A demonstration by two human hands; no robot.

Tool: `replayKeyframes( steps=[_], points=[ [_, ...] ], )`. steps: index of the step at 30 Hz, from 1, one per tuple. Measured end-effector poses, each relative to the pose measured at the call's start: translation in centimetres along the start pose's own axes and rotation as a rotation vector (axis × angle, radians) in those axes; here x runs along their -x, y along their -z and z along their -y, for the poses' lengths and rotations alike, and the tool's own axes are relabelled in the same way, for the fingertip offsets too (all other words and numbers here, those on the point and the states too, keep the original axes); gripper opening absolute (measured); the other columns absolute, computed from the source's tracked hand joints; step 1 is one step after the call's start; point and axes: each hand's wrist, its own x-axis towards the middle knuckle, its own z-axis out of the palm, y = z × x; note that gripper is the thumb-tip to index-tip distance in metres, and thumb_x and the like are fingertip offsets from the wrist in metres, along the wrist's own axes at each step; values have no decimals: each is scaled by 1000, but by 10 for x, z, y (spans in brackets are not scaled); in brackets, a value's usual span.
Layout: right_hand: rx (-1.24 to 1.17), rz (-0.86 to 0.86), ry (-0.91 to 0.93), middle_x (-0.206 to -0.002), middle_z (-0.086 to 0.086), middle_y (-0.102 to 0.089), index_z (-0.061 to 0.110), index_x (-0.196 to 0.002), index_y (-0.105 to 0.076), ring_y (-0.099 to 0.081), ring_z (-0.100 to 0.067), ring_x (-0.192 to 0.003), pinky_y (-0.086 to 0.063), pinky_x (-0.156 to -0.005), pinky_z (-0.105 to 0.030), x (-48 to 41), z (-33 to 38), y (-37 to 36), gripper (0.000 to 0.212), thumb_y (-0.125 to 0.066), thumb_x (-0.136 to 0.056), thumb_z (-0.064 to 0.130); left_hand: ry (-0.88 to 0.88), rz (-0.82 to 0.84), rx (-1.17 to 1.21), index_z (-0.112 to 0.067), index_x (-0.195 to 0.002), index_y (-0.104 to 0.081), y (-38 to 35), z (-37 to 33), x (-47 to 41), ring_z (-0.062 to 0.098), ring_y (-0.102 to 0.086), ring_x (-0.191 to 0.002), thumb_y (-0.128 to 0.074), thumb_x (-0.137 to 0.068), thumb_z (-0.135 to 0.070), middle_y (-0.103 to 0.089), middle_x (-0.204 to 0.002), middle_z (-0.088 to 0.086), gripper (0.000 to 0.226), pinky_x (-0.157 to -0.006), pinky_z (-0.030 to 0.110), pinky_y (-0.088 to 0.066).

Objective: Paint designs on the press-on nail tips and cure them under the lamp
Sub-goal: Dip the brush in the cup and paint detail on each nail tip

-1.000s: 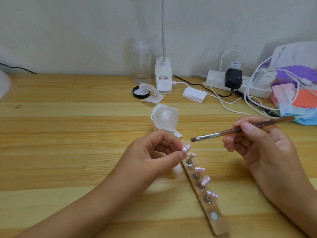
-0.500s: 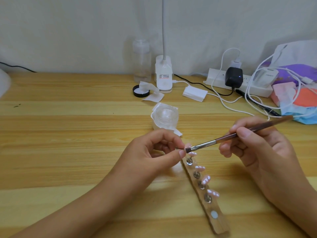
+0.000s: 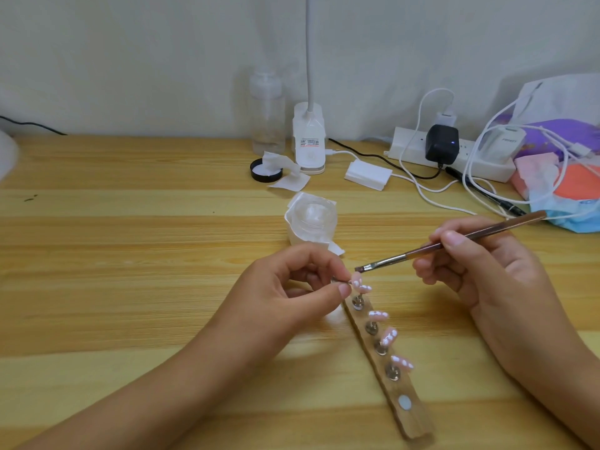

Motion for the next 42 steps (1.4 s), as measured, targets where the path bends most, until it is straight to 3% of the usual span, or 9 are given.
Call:
replayKeyframes(
  steps=[7, 11, 18, 24, 27, 31, 35, 38, 42],
  points=[
    [-95, 27, 29, -68, -2, -68, 26, -80, -72, -65, -14, -62, -54, -60, -22, 3, 5, -2, 8, -69, -88, 29, 23, 9, 2, -26, -74, -73, 0, -2, 1, 3, -54, -69, -75, -75, -19, -59, -73, -6, 8, -62, 11, -45],
    [-82, 88, 22, -70, -4, -69, 27, -84, -71, -67, -16, -64, -54, -62, -22, 4, 5, -5, 23, -76, -75, 48, 28, 2, -1, -26, -73, -72, 0, -2, 1, 2, -54, -71, -77, -75, -16, -59, -73, -8, 12, -62, 10, -45],
    [-65, 60, -23, -72, -9, -70, 26, -85, -72, -68, -17, -67, -55, -62, -22, 2, 2, -2, 29, -79, -72, 51, 31, 0, 1, -28, -73, -72, 0, -2, 1, 3, -54, -69, -73, -73, -21, -60, -72, -8, 7, -62, 10, -45],
    [-61, -7, -28, -74, -11, -71, 25, -85, -72, -68, -17, -68, -54, -62, -22, 0, -1, 1, 8, -67, -88, 30, 45, -9, -13, -26, -73, -72, 0, -2, 1, 3, -56, -71, -75, -82, -6, -62, -72, -8, 22, -62, 11, -46],
    [-110, 23, 18, -71, -6, -70, 25, -82, -72, -67, -16, -67, -54, -63, -22, 1, 0, 2, 21, -54, -92, 18, 49, -12, 0, -27, -72, -72, 0, -3, 1, 3, -56, -72, -76, -81, -8, -64, -74, -7, 21, -62, 13, -46],
    [-121, 137, 36, -73, -6, -70, 26, -84, -71, -66, -17, -67, -54, -64, -21, 4, 6, -4, 6, -71, -85, 32, 48, -12, 28, -26, -75, -72, -1, -3, 0, 3, -55, -73, -75, -74, -20, -63, -75, -8, 7, -63, 13, -46],
    [-81, 85, 17, -72, -7, -70, 27, -81, -72, -67, -18, -67, -54, -63, -23, 3, 3, -4, 10, -66, -89, 25, 44, -9, 35, -25, -76, -71, 0, -2, 0, 4, -56, -74, -74, -74, -20, -65, -76, -10, 6, -66, 11, -46],
    [-69, 84, 6, -73, -8, -71, 27, -84, -72, -68, -18, -69, -55, -65, -23, 2, 4, -3, 15, -76, -78, 40, 43, -8, 29, -24, -76, -71, 1, -1, 1, 5, -57, -75, -78, -78, -14, -66, -78, -8, 13, -67, 12, -46],
    [-31, 39, -22, -74, -11, -71, 27, -83, -72, -68, -18, -69, -55, -64, -23, 0, -1, 1, 3, -70, -83, 30, 42, -9, 34, -25, -76, -72, 1, -1, 1, 6, -57, -74, -78, -80, -12, -65, -78, -5, 15, -67, 12, -46]
  ],
)
